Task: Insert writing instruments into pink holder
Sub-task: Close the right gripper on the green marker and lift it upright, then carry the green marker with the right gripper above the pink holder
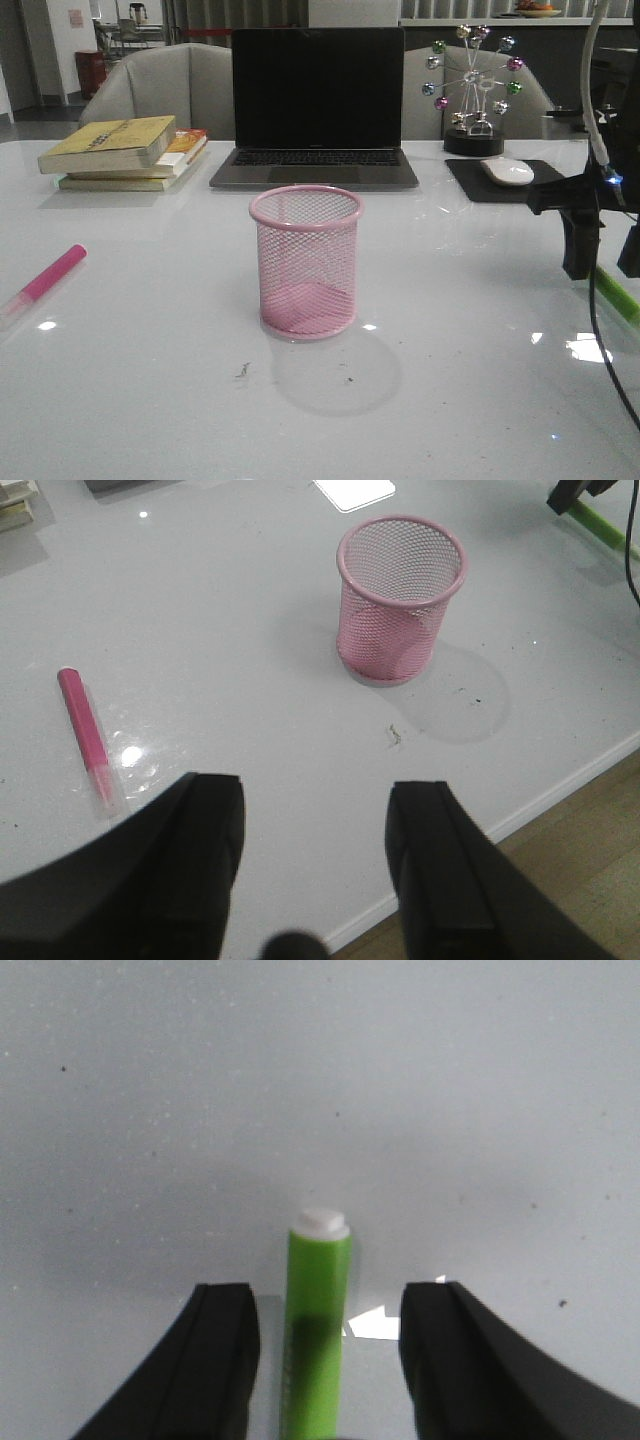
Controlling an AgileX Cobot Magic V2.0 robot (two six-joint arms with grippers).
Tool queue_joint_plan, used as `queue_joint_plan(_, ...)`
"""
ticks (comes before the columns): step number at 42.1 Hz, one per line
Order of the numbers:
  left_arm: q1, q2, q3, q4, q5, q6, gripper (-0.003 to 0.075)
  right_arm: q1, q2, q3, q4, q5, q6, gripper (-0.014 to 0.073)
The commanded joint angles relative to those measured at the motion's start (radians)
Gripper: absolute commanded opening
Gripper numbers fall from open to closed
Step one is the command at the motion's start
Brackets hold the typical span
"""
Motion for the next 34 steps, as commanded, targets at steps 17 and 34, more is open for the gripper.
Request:
queue_joint_plan(17, -0.007, 0.001, -0.033, -0.017, -0.074, -0.001, 0.0403, -0.006, 0.008, -0.074, 0.005, 0.0, 0.003, 0.0278)
queue_joint_plan(34, -0.007, 0.001, -0.033, -0.017, -0.075, -0.001, 0.0402, 0.013, -0.101, -0.065, 0.021, -0.002, 0.003, 0.015)
